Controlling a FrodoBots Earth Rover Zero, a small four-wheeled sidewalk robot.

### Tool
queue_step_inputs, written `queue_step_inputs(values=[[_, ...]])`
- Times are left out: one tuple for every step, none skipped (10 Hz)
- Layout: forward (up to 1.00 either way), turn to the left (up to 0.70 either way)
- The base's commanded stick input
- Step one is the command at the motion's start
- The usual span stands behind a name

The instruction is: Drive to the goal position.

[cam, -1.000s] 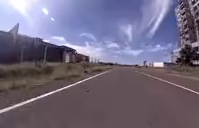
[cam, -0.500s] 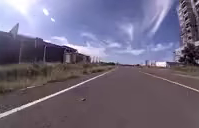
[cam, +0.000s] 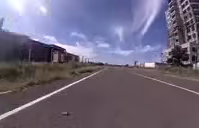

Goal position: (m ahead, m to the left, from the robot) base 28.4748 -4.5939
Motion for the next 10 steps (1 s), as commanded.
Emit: queue_step_inputs(values=[[0.98,0.0],[0.98,0.0],[0.98,0.0],[0.98,0.0],[0.98,0.0],[0.98,0.0],[0.98,0.0],[0.98,0.0],[0.98,-0.3],[0.98,-0.31]])
